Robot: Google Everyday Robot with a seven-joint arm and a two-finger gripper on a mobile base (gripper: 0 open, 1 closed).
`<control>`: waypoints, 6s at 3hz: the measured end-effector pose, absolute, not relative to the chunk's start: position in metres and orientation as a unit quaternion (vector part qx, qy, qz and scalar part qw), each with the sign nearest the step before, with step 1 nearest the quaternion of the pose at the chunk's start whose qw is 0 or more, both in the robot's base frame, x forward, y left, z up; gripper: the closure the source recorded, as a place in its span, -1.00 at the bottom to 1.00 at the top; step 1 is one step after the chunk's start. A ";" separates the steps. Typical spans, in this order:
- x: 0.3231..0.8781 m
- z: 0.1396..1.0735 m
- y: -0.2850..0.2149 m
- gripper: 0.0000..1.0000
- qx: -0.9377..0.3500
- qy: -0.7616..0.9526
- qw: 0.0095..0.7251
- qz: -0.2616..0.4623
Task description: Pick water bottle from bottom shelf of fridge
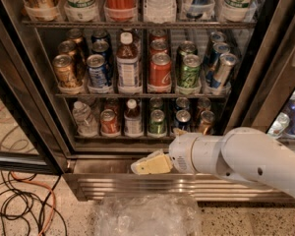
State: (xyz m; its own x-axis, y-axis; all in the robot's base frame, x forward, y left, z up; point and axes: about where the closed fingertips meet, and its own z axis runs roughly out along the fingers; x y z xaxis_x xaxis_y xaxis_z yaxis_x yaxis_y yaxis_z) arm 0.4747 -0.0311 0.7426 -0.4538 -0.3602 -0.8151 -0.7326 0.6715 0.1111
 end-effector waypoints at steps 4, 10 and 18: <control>0.507 0.728 0.029 -1.00 -0.301 0.775 0.488 0.266; 0.543 0.697 0.097 -1.00 -0.267 0.730 0.546 0.312; 0.574 0.668 0.154 -0.70 -0.308 0.692 0.601 0.254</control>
Offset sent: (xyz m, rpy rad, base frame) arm 0.0076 0.0080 -0.0021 0.0478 -0.0191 -0.0665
